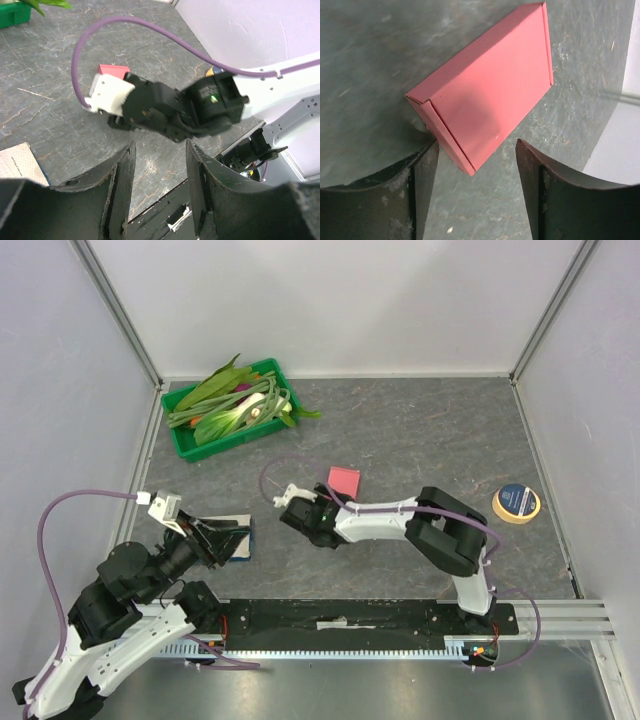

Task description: Fold the paper box

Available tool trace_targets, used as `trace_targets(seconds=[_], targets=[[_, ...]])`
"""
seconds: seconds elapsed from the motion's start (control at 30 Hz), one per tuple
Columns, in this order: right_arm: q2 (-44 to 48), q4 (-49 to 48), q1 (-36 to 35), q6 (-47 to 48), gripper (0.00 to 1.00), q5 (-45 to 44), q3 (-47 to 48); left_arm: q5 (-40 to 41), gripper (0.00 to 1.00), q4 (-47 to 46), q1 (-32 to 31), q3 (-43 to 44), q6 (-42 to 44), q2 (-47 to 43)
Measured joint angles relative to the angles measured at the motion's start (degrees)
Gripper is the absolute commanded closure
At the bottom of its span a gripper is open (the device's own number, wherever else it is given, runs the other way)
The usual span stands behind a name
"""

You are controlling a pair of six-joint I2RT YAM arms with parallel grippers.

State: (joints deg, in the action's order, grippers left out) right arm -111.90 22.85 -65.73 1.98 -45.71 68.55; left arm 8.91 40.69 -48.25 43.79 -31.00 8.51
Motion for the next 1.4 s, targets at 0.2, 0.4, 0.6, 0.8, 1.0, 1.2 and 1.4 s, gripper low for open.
trace_targets(seconds=[0.2, 0.4, 0.6, 0.8, 1.0, 1.2, 1.4], targets=[[-6.9, 3.8, 9.8, -6.8, 0.34, 0.0, 10.6, 0.0, 0.48, -0.1, 0.0, 0.4, 0.1, 1.4], [-14.4, 6.8, 19.0, -9.5, 0.33, 4.5, 24.3, 0.0, 0.49, -0.6, 0.0, 0.5, 0.7, 4.2], [-22.8, 7.4, 23.0, -7.2, 0.31, 6.5, 38.0, -0.1, 0.48, -1.7, 0.0, 0.5, 1.3, 7.2], [-28.7, 6.8, 27.3, -4.5, 0.30, 10.2, 48.3, -0.1, 0.49, -2.7, 0.0, 0.5, 1.5, 8.8], [-34.0, 6.3, 32.6, -4.9, 0.30, 13.1, 57.2, -0.1, 0.49, -4.1, 0.0, 0.5, 1.5, 11.0], [-38.0, 6.3, 35.9, -6.8, 0.29, 14.9, 64.1, -0.2, 0.49, -4.9, 0.0, 0.5, 1.5, 12.9], [-40.2, 5.4, 38.7, -9.6, 0.28, 19.4, 68.5, -0.3, 0.49, -5.7, 0.0, 0.5, 1.5, 14.7]])
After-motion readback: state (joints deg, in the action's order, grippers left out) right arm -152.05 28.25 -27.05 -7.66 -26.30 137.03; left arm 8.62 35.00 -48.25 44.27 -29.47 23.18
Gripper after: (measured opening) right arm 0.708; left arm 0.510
